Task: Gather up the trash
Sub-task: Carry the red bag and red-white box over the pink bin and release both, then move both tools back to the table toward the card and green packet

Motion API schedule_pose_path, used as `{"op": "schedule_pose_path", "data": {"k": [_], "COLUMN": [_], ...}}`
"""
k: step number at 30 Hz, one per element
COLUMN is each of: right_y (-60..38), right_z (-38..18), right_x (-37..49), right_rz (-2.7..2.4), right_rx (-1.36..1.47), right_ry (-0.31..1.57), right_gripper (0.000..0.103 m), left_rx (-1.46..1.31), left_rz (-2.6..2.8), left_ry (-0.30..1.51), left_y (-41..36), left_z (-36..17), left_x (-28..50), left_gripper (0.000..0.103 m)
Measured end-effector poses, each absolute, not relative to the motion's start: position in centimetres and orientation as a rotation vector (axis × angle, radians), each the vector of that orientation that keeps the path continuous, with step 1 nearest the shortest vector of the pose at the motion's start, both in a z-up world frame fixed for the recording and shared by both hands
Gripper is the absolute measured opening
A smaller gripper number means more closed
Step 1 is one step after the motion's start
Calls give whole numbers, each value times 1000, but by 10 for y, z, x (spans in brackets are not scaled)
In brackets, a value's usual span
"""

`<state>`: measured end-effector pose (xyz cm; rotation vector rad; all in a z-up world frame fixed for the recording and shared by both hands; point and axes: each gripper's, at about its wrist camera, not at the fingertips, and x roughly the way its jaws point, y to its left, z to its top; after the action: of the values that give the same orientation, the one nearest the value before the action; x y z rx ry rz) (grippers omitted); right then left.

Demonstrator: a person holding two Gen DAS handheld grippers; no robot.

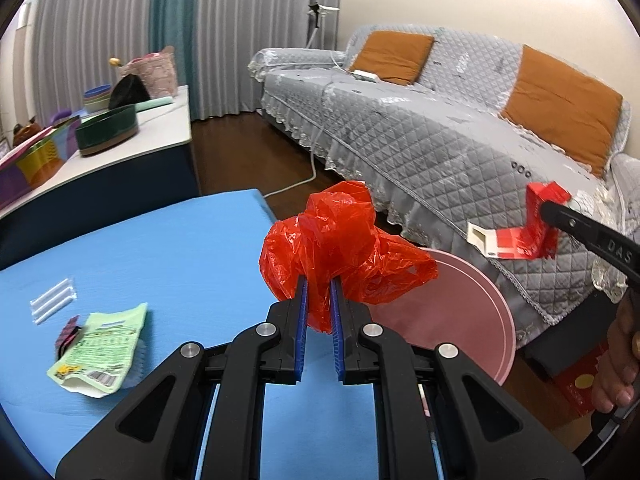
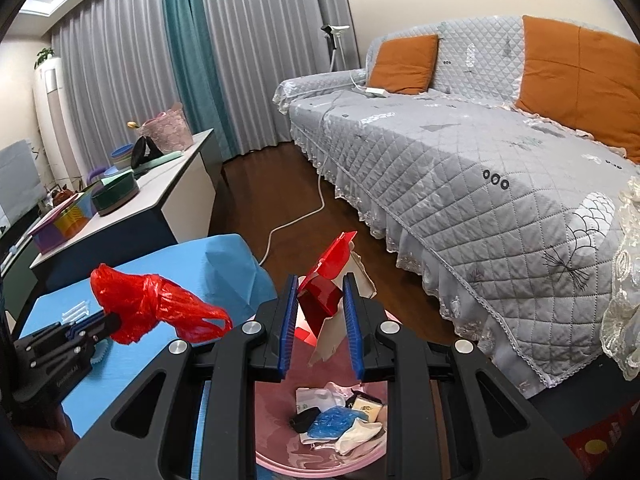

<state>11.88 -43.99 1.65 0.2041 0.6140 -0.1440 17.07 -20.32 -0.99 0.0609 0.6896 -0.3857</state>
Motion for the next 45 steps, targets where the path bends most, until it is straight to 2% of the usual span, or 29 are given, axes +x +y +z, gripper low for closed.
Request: {"op": "schedule_pose_path", "data": {"k": [15, 18, 19, 20, 22, 33, 45], "right_y": [-447, -450, -451, -451, -454, -453, -415], "right_z": [15, 14, 13, 12, 12, 18, 25], "right_x": [117, 118, 119, 120, 119, 118, 129], "right_rz": [-155, -169, -173, -171, -183, -191, -139], "right_rx": [200, 201, 204, 210, 217, 238, 219], "right_ry": [615, 623, 629, 635, 633, 619, 602], "right_gripper": [23, 28, 35, 48, 55, 55, 55], "left_rx": [108, 95, 88, 84, 76, 48, -12], "left_rz": [-458, -482, -495, -501, -509, -477, -389], "left_ry": [711, 721, 722, 720, 714, 704, 663], "left_y": [-241, -243, -244, -245, -244, -228, -175], "left_z": [-20, -20, -19, -20, -19, -12, 8], "left_x": [158, 160, 160, 160, 159, 160, 161], "left_gripper": [11, 12, 13, 21, 40, 40, 40]}}
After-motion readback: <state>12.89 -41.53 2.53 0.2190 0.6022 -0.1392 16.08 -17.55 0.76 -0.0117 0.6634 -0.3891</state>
